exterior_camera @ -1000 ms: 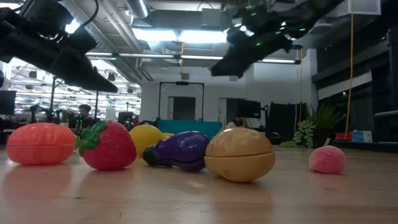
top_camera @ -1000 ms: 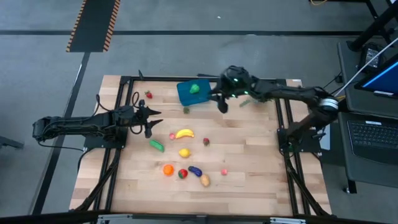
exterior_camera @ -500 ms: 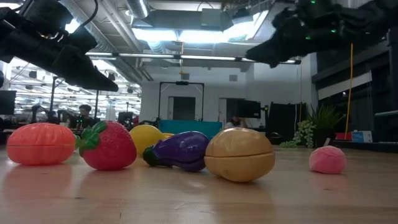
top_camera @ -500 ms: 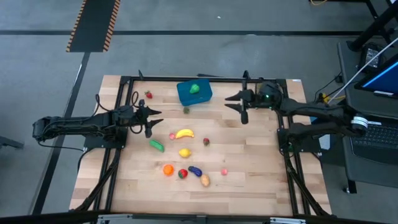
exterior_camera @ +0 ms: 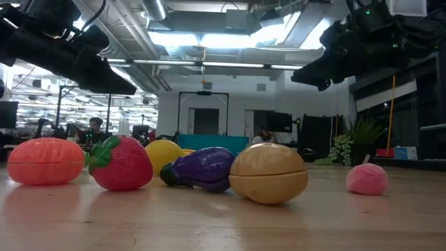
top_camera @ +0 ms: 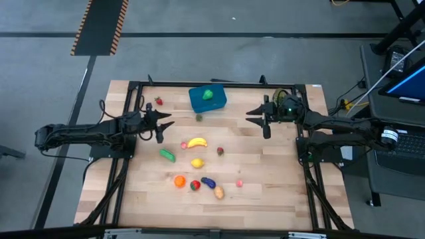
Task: Pick and placing Produce into tupperware
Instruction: Put the banana into the blue bin
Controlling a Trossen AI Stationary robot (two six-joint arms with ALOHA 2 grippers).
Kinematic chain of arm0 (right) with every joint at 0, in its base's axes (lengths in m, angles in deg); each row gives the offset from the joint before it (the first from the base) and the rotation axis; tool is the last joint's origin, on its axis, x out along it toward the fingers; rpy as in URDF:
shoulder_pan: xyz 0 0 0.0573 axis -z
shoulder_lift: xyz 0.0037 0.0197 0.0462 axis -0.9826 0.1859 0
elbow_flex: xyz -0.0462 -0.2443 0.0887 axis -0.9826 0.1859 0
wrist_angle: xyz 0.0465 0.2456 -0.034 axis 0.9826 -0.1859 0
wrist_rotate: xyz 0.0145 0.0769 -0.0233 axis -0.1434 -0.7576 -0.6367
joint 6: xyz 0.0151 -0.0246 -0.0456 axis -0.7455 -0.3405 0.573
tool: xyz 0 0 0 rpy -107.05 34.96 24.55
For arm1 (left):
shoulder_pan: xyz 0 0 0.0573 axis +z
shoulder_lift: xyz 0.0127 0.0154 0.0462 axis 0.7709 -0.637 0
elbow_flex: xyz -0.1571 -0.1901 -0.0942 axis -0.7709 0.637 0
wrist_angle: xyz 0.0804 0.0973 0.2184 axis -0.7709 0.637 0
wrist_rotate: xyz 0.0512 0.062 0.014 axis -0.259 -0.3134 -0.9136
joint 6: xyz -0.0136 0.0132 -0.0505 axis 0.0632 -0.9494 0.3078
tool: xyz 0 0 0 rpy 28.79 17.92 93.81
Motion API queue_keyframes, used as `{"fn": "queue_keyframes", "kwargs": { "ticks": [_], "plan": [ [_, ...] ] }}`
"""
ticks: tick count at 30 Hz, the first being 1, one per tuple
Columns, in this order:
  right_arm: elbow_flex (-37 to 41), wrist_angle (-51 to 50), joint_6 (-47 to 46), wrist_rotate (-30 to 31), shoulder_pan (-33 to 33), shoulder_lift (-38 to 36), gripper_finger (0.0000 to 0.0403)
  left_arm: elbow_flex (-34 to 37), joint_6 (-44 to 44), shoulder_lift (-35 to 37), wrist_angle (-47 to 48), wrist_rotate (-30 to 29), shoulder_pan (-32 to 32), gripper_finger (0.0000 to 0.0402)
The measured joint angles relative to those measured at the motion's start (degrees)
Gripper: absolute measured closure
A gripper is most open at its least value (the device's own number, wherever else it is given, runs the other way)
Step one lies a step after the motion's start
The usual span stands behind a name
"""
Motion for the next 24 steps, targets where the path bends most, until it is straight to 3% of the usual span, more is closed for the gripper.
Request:
{"fn": "queue_keyframes", "kwargs": {
  "ticks": [9, 24],
  "plan": [
    [0.0, -0.2, -0.2, 0.0, 0.0, 0.0, 0.0279, -5.3, 0.6, -2.9, 6.6, 0.0, -3.3, 0.0231],
    [0.0, -0.3, 0.1, 0.0, 0.0, 0.0, 0.0279, -18.3, 2.8, -20.5, 16.8, -0.5, -7.9, 0.0231]
  ]
}}
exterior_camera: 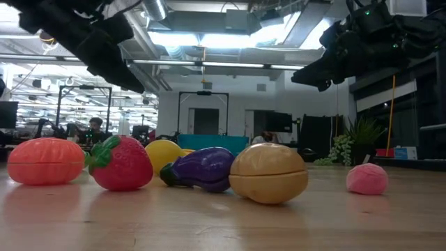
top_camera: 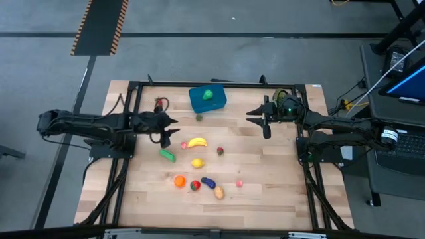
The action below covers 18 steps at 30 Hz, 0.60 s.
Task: Pick and placing Produce into tupperware
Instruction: Put the banana into the blue bin
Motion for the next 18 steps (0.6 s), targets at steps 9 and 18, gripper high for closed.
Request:
{"fn": "queue_keyframes", "kwargs": {
  "ticks": [9, 18],
  "plan": [
    [0.0, 0.0, 0.1, 0.0, 0.0, 0.0, 0.0279, -8.4, 1.0, -10.5, 4.1, 0.0, -2.5, 0.0231],
    [0.0, 0.0, 0.1, 0.0, 0.0, 0.0, 0.0279, -14.3, 1.0, -18.2, 5.5, 0.0, -4.3, 0.0231]
  ]
}}
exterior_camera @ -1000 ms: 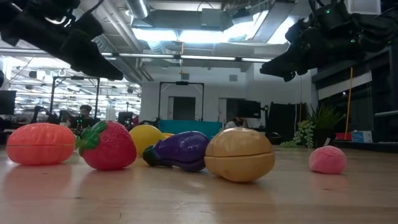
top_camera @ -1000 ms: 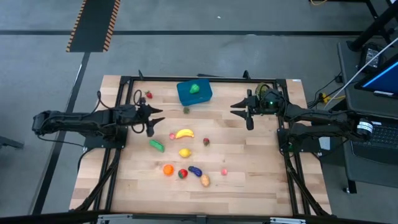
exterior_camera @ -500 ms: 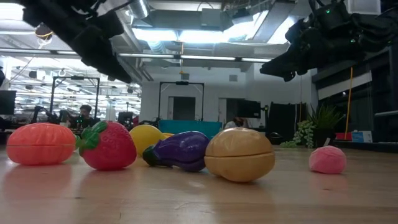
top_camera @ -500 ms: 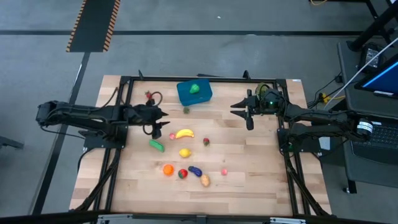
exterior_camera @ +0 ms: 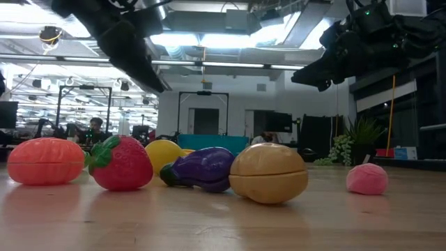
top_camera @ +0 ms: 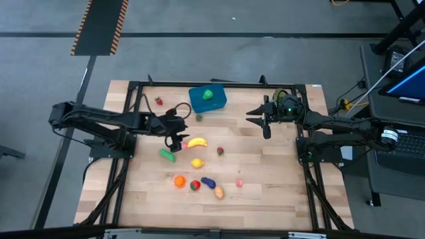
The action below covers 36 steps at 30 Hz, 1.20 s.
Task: Pick and placing Produce into tupperware
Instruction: Put the banana into the blue bin
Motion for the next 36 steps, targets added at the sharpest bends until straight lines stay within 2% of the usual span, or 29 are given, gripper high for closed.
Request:
{"fn": "queue_keyframes", "kwargs": {
  "ticks": [11, 20, 24, 28, 36],
  "plan": [
    [0.0, 0.0, 0.0, 0.0, 0.0, 0.0, 0.0279, -6.3, 1.6, -10.1, 0.6, 0.0, 0.0, 0.0231],
    [0.0, 0.0, 0.0, 0.0, 0.0, 0.0, 0.0279, -16.2, 6.0, -20.3, 12.8, 1.6, 0.0, 0.0231],
    [0.0, 0.0, 0.0, 0.0, 0.0, 0.0, 0.0279, -19.8, 6.1, -23.8, 15.0, 1.8, -0.6, 0.0231],
    [0.0, 0.0, 0.0, 0.0, 0.0, 0.0, 0.0279, -22.0, 6.1, -26.0, 14.9, 1.8, -1.5, 0.0231],
    [0.0, 0.0, 0.0, 0.0, 0.0, 0.0, 0.0279, -22.2, 4.3, -27.0, 13.9, 1.8, -3.2, 0.0231]
  ]
}}
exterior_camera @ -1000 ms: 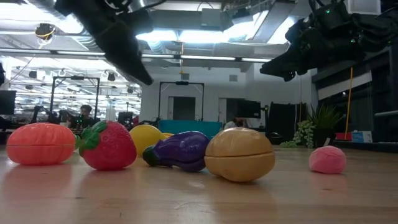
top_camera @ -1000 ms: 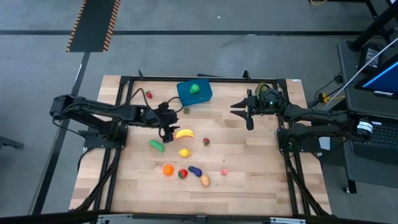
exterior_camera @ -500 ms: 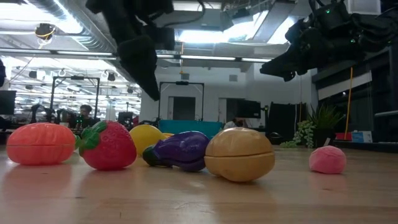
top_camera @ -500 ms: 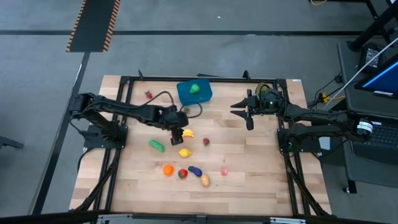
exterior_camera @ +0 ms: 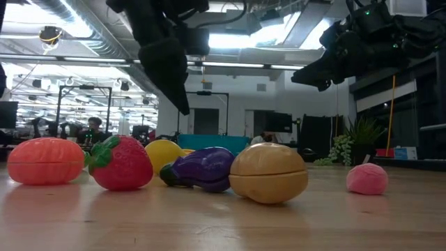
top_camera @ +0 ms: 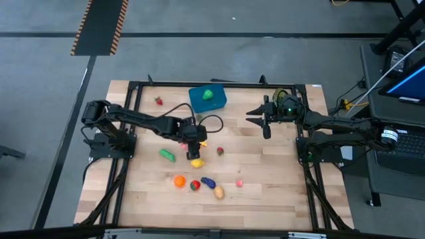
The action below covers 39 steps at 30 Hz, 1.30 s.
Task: Pick and placing Produce into tupperware
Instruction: Put the banana into the blue bin
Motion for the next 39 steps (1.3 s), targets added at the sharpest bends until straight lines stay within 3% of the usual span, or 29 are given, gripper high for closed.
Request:
{"fn": "queue_keyframes", "kwargs": {
  "ticks": [13, 25, 39],
  "plan": [
    [0.0, 0.0, 0.0, 0.0, 0.0, 0.0, 0.0279, 0.0, 0.2, 0.0, -2.2, 0.0, -0.8, 0.0226],
    [0.0, 0.0, 0.0, 0.0, 0.0, 0.0, 0.0279, 0.0, 3.2, 0.0, -2.1, 0.2, -0.8, 0.0141],
    [0.0, 0.0, 0.0, 0.0, 0.0, 0.0, 0.0279, 0.0, 4.6, 0.1, 0.7, 0.2, -1.5, 0.0138]
  ]
}}
